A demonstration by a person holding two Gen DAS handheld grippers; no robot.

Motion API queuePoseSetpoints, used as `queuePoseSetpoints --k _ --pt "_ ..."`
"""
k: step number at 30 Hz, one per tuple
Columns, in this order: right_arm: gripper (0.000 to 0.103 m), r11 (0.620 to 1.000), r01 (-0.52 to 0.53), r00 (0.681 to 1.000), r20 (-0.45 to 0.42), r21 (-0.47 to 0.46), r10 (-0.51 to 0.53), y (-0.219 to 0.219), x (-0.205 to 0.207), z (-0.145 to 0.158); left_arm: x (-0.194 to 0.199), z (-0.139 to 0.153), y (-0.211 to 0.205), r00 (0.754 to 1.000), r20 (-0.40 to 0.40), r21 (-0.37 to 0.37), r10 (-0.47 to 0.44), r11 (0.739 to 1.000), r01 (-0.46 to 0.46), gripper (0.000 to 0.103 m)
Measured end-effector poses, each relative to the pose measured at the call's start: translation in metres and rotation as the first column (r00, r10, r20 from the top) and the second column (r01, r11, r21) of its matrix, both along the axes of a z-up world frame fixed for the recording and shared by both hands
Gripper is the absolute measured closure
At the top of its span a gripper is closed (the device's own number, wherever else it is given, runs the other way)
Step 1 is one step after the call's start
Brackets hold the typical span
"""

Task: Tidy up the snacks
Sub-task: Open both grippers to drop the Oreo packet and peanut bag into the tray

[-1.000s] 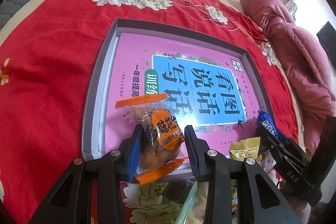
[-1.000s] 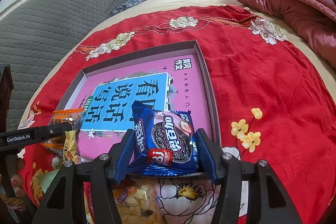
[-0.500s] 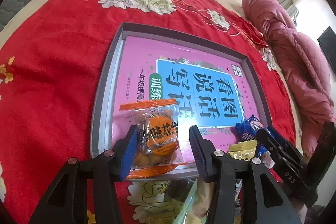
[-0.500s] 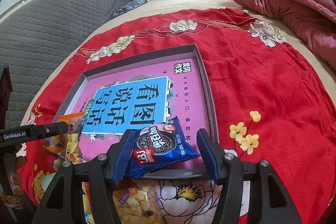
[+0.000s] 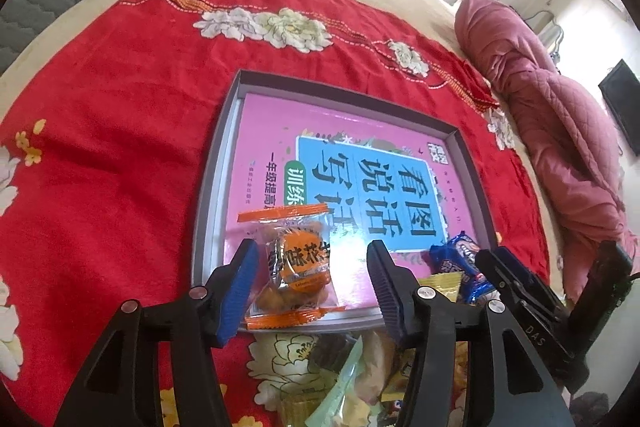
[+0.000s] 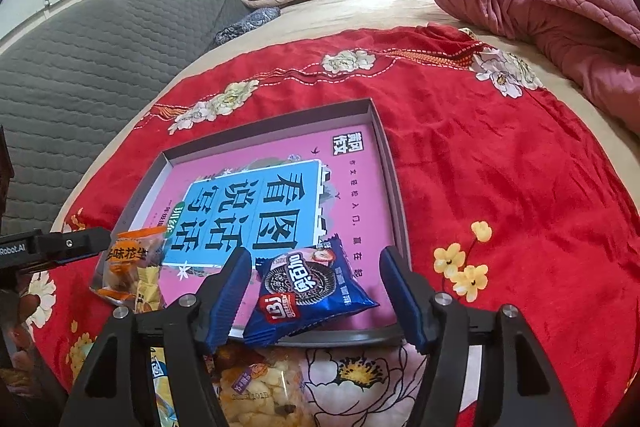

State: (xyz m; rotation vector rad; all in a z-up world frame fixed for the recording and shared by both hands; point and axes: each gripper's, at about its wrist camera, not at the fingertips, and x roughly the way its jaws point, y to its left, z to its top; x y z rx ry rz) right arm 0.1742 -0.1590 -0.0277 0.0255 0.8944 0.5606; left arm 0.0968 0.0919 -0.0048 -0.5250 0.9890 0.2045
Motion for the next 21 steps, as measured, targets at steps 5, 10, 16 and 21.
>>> queuePoseSetpoints --k 5,10,16,21 --pt "0.034 1.000 -0.002 1.000 0.015 0.015 0.002 -0.002 -0.002 0.006 -0.007 0.008 -0.002 1.000 0.011 0.005 -0.010 1.000 0.010 0.044" --pt "0.033 0.999 -0.020 0.999 0.040 0.044 0.019 -0.004 -0.006 0.017 -0.016 0.016 -0.003 1.000 0.021 0.007 -0.022 1.000 0.021 0.044" --pt "0.033 0.997 -0.062 0.994 0.093 0.037 0.058 -0.001 -0.018 0.028 -0.025 0.025 -0.007 0.998 0.036 0.011 -0.043 0.999 0.043 0.044" --pt "0.033 0.997 -0.073 0.990 0.124 0.038 0.068 -0.004 -0.027 0.035 -0.032 0.030 -0.012 0.997 0.040 0.022 -0.065 0.998 0.064 0.044"
